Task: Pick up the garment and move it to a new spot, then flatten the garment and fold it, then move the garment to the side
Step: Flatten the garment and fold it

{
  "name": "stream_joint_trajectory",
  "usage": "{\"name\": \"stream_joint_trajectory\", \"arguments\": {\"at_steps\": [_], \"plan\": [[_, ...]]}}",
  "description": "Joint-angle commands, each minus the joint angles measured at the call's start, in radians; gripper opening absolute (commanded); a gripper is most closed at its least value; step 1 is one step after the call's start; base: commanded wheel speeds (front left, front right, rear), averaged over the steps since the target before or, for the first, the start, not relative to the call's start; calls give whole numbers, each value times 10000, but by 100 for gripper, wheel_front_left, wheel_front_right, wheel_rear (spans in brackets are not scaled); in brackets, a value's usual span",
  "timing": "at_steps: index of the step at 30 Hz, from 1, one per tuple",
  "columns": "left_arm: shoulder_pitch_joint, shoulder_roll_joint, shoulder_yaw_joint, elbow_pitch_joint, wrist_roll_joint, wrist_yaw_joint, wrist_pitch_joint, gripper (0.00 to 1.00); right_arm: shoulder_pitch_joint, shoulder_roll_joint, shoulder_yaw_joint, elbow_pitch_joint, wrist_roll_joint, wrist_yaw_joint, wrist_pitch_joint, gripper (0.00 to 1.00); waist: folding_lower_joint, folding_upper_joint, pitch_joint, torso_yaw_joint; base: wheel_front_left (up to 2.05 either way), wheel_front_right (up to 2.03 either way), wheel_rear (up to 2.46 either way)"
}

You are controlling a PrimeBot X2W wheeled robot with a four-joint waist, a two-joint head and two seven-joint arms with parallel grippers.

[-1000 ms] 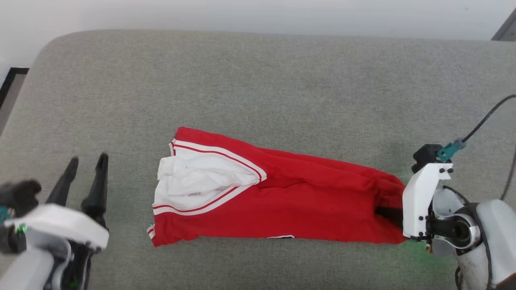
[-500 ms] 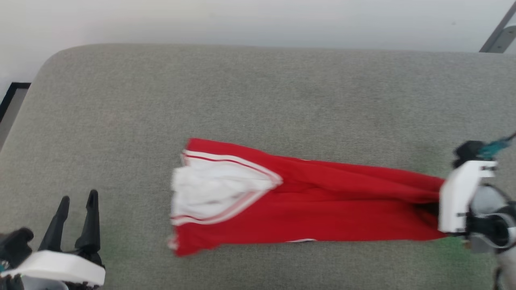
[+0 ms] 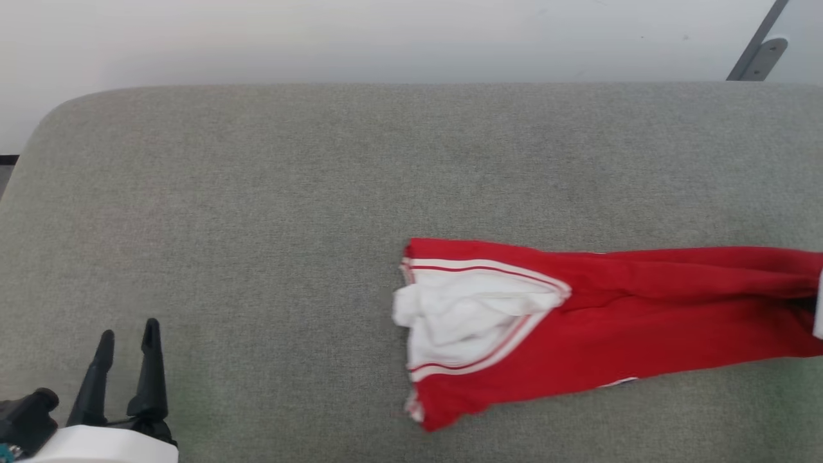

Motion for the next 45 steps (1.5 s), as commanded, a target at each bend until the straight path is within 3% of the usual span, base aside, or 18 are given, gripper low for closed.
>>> {"name": "stream_joint_trajectory", "arguments": {"at_steps": [1,7,14,23,27,35,36,37,38,39,45], "plan": [[134,-20,-28,-113,67,-27,-63,100,-173,-171,-107,199,-371,-4,-109,0,0,-1,0,-39,0,0,0],[169,-60,-28,-258,54,-30,-64,100,-362,99,-243,237,-469,-2,-10,0,0,-1,-29,-87,0,0,0],[331,-127,-33,-364,-125,-32,-64,100,309,468,426,-1672,419,-2,250,0,0,-1,-119,-58,0,0,0],[47,-105,-325,-345,-177,-33,-64,100,721,1338,2128,-3783,905,-2,367,0,0,-1,-102,377,0,0,0],[-160,-100,-506,-316,-242,-33,-64,100,442,1697,2982,-3730,1002,-2,226,0,0,-1,-68,700,0,0,0],[-325,-122,-755,-212,-414,-34,-64,100,-377,2239,4539,-2424,1142,-2,-469,0,0,-1,-17,1315,0,0,0],[-325,-127,-757,-193,-451,-34,-64,100,-493,2229,4689,-2310,1108,-2,-571,13,0,-1,-22,1346,0,0,0],[-330,-129,-751,-178,-466,-34,-64,100,-602,2196,4821,-2171,1084,-2,-705,42,0,-1,-29,1369,0,0,0],[-322,-122,-745,-170,-475,-34,-64,100,-654,2178,4914,-2033,1122,-2,-794,79,0,-1,-42,1382,0,0,0],[-309,-116,-753,-154,-493,-34,-64,100,-700,2153,5009,-1917,1187,-2,-857,100,0,-1,-62,1388,0,0,0],[-54,-60,-657,-237,-480,-34,-64,100,-825,1878,5134,-1926,1639,-2,-1147,100,0,-1,-315,1219,0,0,0]]}}
